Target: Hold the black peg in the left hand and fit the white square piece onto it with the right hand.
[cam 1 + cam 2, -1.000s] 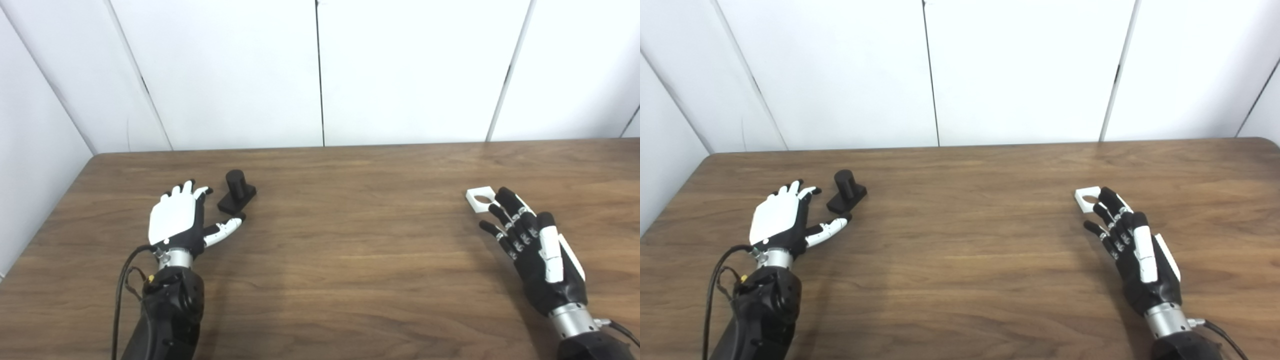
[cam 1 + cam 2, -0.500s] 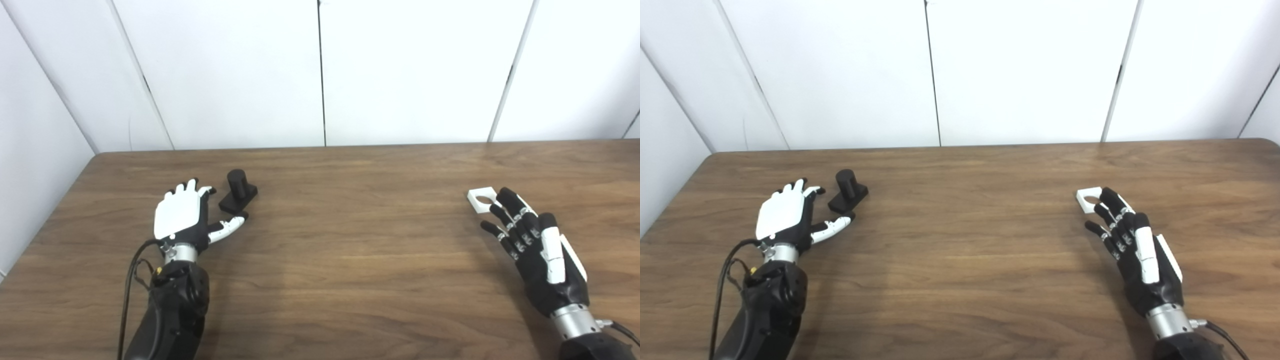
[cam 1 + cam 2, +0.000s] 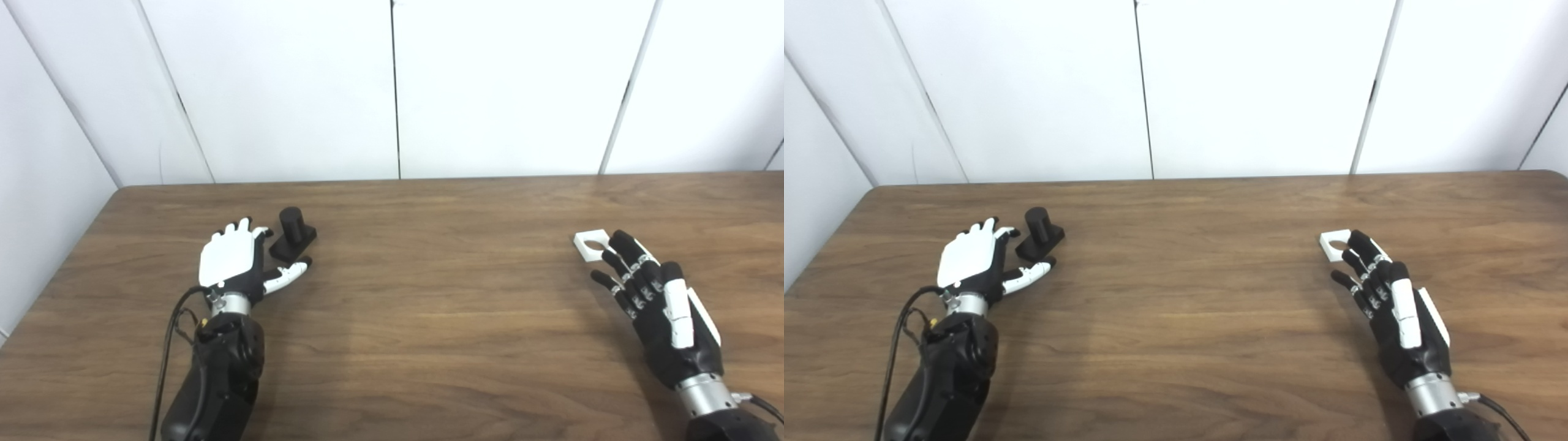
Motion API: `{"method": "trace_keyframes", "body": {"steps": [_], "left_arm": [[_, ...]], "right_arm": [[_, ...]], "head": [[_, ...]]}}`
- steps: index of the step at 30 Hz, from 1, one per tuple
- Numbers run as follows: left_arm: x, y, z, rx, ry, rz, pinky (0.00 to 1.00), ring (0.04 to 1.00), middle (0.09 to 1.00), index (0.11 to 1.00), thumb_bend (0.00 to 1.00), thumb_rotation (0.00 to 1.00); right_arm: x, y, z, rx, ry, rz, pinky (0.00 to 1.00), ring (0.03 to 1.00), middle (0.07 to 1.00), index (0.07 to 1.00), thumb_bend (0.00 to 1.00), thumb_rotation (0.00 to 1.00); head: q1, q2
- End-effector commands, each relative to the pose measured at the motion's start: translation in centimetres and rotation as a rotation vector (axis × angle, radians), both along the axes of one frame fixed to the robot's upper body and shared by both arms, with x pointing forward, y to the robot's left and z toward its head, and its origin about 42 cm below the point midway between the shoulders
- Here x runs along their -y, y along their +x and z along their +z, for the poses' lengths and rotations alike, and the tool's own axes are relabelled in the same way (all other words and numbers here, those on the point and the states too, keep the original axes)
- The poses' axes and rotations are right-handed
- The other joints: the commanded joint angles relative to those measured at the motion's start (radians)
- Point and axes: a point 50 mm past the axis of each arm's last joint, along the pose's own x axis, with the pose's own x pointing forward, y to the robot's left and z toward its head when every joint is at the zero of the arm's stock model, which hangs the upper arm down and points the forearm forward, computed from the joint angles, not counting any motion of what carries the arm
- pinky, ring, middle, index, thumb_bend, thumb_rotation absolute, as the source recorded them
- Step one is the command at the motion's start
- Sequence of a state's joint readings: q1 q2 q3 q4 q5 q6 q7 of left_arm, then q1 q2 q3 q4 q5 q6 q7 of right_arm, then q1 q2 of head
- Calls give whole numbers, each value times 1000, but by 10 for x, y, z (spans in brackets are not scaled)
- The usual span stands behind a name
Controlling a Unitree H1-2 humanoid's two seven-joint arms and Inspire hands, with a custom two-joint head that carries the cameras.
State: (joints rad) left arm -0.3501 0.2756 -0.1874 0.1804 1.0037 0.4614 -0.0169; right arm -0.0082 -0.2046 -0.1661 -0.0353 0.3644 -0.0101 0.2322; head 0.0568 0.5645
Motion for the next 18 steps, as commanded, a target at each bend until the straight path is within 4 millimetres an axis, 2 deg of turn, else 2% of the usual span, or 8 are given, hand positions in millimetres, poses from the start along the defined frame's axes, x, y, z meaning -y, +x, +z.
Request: {"method": "trace_keyframes", "body": {"steps": [1, 18], "left_arm": [[0, 15, 26, 92, 22, -5, 1000, 1000, 996, 812, 658, 727], [0, 24, 22, 64, 43, -16, 1000, 1000, 966, 777, 640, 668]], "right_arm": [[3, -38, -49, -156, 34, -39, 862, 953, 949, 898, 648, 909], [6, -47, -48, -162, 42, -40, 869, 954, 953, 914, 627, 921]], "head": [[0, 1], [-1, 16]]}}
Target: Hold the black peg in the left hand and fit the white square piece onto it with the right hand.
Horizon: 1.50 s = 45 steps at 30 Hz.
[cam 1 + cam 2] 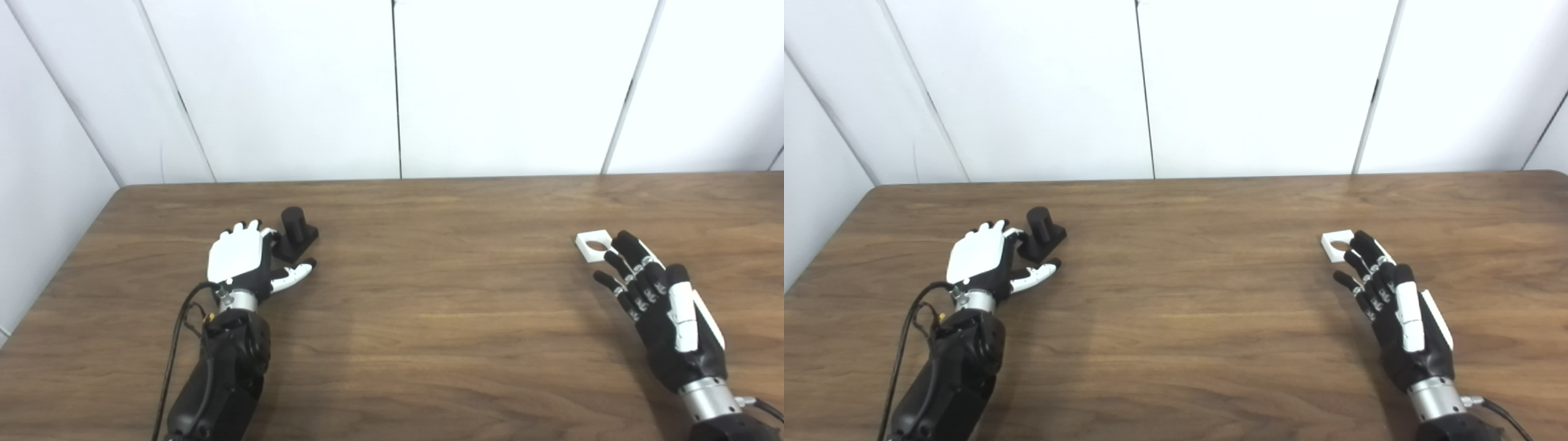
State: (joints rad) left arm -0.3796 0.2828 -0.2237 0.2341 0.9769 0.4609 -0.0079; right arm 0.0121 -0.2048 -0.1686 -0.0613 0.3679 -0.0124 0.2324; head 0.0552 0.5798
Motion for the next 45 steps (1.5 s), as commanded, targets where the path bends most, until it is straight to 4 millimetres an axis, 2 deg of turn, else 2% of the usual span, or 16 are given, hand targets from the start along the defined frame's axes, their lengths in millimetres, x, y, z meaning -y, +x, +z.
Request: {"method": "trace_keyframes", "body": {"steps": [1, 4, 12, 15, 17, 23, 28, 30, 33, 45], "left_arm": [[-5, 16, 27, 89, 37, 5, 1000, 1000, 964, 775, 641, 663], [-5, 17, 25, 85, 31, 8, 1000, 1000, 958, 761, 637, 646], [-4, 18, 23, 106, -5, 7, 1000, 1000, 938, 688, 619, 516], [-4, 18, 23, 125, -33, 8, 1000, 1000, 936, 662, 607, 444], [-4, 18, 23, 135, -50, 8, 1000, 1000, 929, 624, 581, 341], [-4, 18, 22, 135, -49, 12, 1000, 1000, 920, 597, 533, 179], [-4, 17, 23, 138, -46, 16, 1000, 1000, 915, 606, 545, 123], [-4, 17, 23, 145, -48, 13, 1000, 1000, 911, 531, 517, 83], [-4, 16, 23, 161, -52, 8, 1000, 1000, 903, 498, 506, 63], [-1, 12, 22, 182, -103, -9, 1000, 995, 890, 493, 505, 61]], "right_arm": [[6, -40, -49, -171, 44, -39, 867, 953, 952, 909, 626, 916], [7, -40, -49, -170, 39, -33, 871, 954, 952, 909, 630, 921], [7, -39, -47, -168, 33, -31, 868, 951, 949, 907, 630, 921], [6, -38, -46, -163, 36, -27, 859, 954, 952, 905, 630, 921], [6, -38, -45, -161, 37, -26, 861, 954, 950, 906, 624, 920], [6, -38, -44, -155, 41, -20, 858, 955, 949, 901, 623, 918], [5, -38, -43, -154, 37, -20, 858, 956, 951, 902, 627, 924], [4, -38, -42, -153, 43, -24, 852, 952, 949, 899, 631, 916], [4, -39, -42, -152, 45, -23, 851, 949, 947, 897, 636, 913], [3, -38, -40, -152, 43, -17, 863, 957, 957, 909, 630, 933]], "head": [[1, 1], [2, 2], [6, 5], [7, 6], [8, 7], [10, 7], [11, 8], [11, 8], [13, 9], [4, 10]]}}
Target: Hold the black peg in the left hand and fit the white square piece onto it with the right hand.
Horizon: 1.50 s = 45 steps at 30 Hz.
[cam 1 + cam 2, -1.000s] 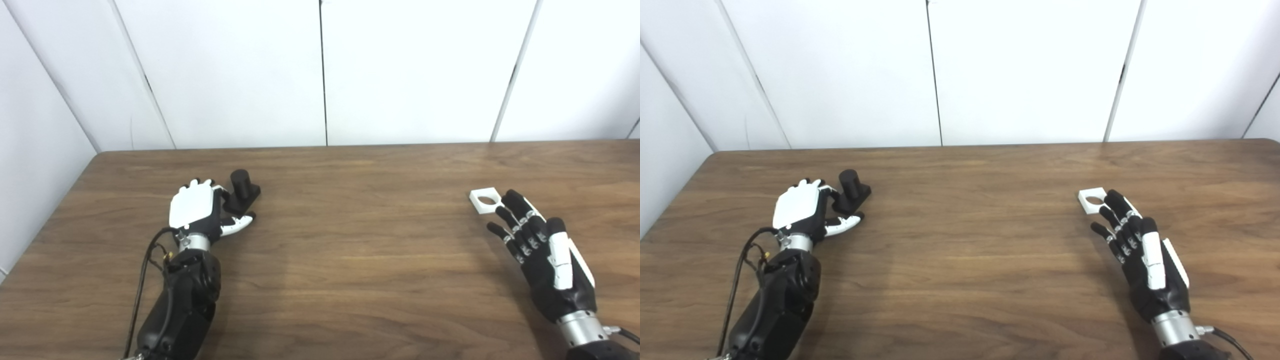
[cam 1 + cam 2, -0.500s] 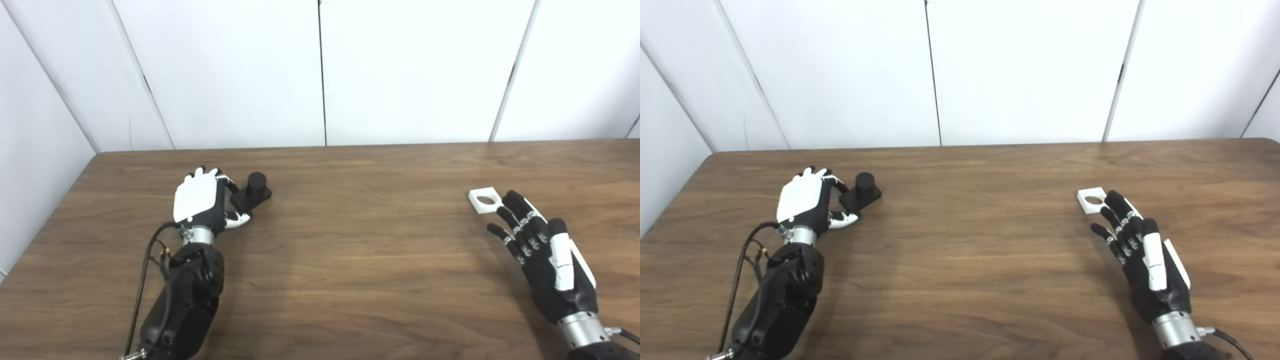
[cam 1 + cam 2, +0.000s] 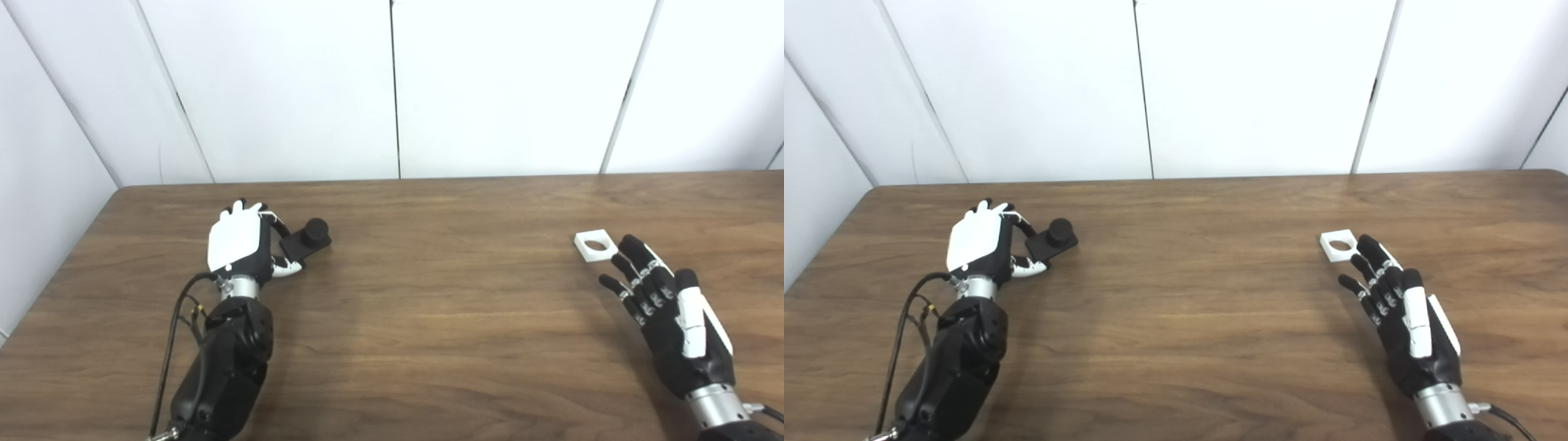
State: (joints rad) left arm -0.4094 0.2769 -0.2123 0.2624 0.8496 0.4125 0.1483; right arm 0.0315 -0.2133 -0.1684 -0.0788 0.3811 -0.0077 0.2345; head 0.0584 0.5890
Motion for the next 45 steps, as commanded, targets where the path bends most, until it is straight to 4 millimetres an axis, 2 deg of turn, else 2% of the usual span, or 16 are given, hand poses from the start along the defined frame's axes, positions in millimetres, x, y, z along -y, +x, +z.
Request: {"method": "trace_keyframes", "body": {"steps": [1, 11, 17, 23, 31, 38, 45], "left_arm": [[-2, 1, 12, 50, -16, -16, 1000, 994, 888, 493, 505, 60], [17, -19, 22, 35, -163, -90, 1000, 1000, 899, 494, 501, 64], [35, -38, 26, 38, -170, -169, 1000, 980, 889, 493, 503, 64], [52, -58, 27, 36, -166, -252, 1000, 962, 878, 493, 503, 63], [72, -98, 29, -14, -187, -354, 1000, 957, 878, 493, 502, 61], [79, -139, 36, -35, -203, -472, 1000, 949, 866, 493, 500, 58], [83, -169, 41, -74, -262, -537, 1000, 968, 873, 493, 499, 57]], "right_arm": [[0, -32, -40, -149, 42, -19, 864, 958, 958, 908, 631, 930], [-6, -33, -43, -168, 55, -18, 834, 957, 964, 915, 622, 920], [-10, -33, -45, -168, 66, -7, 869, 949, 953, 921, 629, 917], [-15, -33, -48, -175, 67, -2, 897, 946, 949, 927, 682, 905], [-26, -35, -46, -183, 60, -13, 890, 950, 955, 935, 679, 913], [-35, -35, -43, -182, 66, -23, 896, 956, 955, 920, 689, 908], [-39, -34, -42, -174, 72, -18, 905, 974, 967, 918, 670, 918]], "head": [[1, 1], [-19, 5], [-27, 7], [-45, 12], [-91, 25], [-109, 37], [-121, 49]]}}
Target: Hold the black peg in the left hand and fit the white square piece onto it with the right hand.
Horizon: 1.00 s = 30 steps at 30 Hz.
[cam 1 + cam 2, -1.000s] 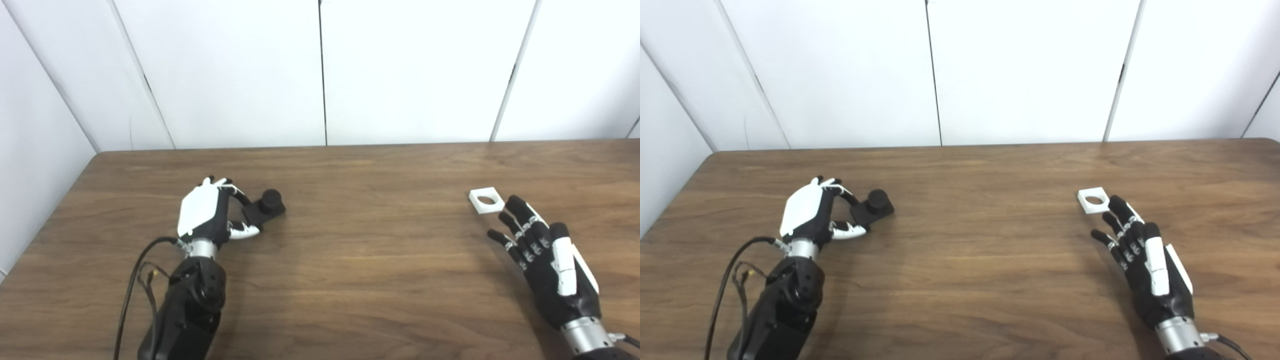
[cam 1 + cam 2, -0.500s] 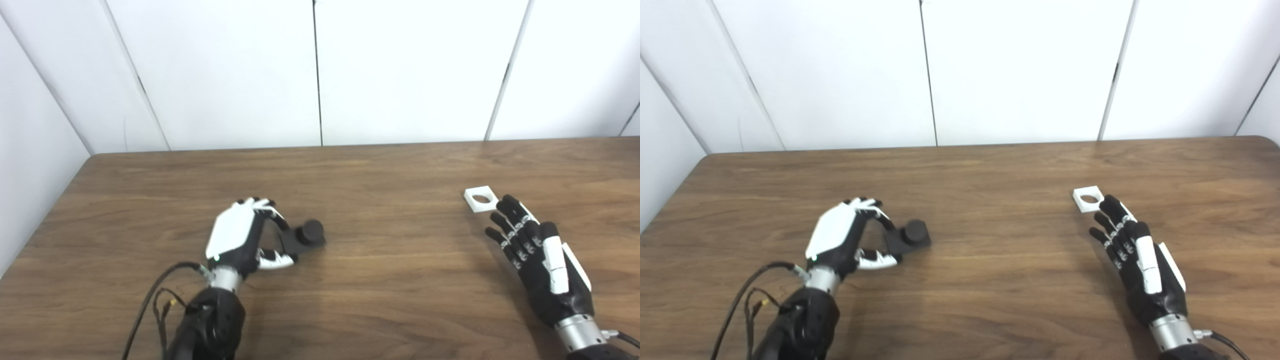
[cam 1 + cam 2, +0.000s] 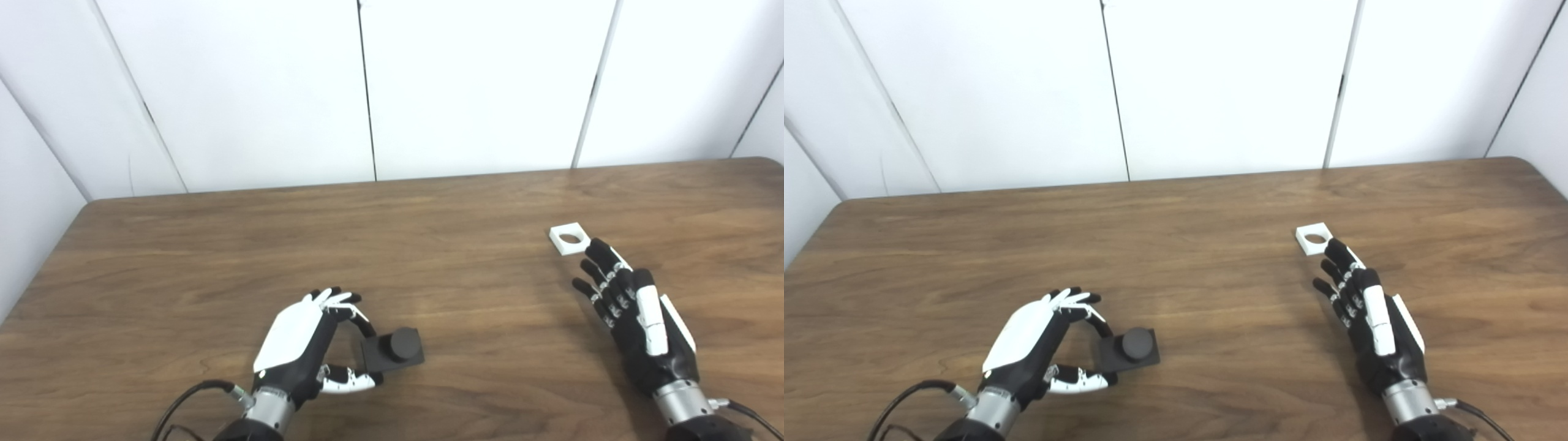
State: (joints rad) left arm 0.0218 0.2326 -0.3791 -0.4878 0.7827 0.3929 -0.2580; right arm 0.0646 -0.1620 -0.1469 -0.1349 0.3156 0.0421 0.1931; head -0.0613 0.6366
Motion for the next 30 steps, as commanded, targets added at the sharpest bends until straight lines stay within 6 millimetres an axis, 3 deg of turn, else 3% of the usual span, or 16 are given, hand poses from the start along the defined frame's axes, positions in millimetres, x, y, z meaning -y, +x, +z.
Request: {"method": "trace_keyframes", "body": {"steps": [1, 7, 27, 30], "left_arm": [[2, -5, 16, 65, -3, -36, 1000, 965, 871, 493, 498, 58], [3, -20, 15, 2, 14, -61, 1000, 965, 875, 493, 499, 61], [12, -23, 1, -127, -31, -33, 1000, 982, 883, 492, 500, 53], [12, -24, -3, -134, -33, -35, 999, 985, 887, 492, 500, 52]], "right_arm": [[-19, -24, -39, -129, 86, -6, 903, 972, 966, 918, 672, 914], [-17, -25, -38, -137, 82, -16, 905, 967, 963, 929, 687, 908], [-8, -18, -26, -108, 62, -12, 905, 970, 965, 928, 685, 913], [-4, -15, -19, -72, 8, -38, 874, 965, 960, 908, 685, 807]], "head": [[-3, 3], [-4, 7], [20, 14], [21, 13]]}}
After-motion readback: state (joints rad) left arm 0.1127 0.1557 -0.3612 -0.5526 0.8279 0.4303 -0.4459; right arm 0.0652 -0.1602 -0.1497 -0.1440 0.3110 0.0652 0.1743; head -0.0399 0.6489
